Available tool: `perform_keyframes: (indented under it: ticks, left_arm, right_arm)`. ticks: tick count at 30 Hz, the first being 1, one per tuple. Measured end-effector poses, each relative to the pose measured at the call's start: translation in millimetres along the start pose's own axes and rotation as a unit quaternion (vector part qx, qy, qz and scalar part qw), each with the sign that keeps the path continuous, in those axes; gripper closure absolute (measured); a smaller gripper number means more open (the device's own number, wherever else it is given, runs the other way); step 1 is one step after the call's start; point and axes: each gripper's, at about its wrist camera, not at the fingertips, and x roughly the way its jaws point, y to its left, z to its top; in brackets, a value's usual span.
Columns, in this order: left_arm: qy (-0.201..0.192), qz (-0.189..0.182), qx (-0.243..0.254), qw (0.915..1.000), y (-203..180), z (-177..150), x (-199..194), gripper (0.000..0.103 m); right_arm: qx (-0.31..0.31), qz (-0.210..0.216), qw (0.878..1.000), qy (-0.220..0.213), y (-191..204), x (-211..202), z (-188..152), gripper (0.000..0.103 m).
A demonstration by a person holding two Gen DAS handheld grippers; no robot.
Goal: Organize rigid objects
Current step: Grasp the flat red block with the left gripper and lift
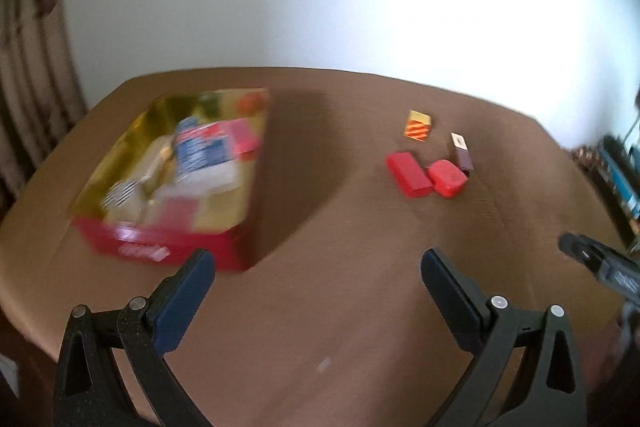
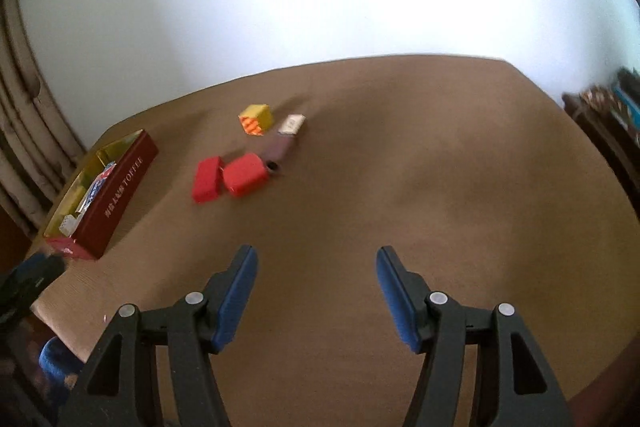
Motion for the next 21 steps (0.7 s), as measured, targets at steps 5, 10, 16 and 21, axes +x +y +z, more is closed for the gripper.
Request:
perform_keyframes:
  ticks: [5,10,16,21]
  left_arm:
    - [0.014,0.008,0.033,0.9993,-55,26,41,0.002]
    - [0.026,0.048,0.058,0.9968,-87,48,84,0.002]
    - [0.05,0.072,0.068,0.9939,-96,57,117,0.011]
    - [0.086,0.067,0.051,0.9928,-96,58,140,0.029]
  right_arm:
    - [0.05,0.037,0.998,0.02,-16,-6,10,0.039]
    - [0.012,0.061,0.998,-0.002,5,-26,24,0.038]
    - [0.037,0.084,0.996,0.002,-4,-32,25,0.038]
    - [0.06,0.097,0.994,-0.006,-10,-36,28,0.038]
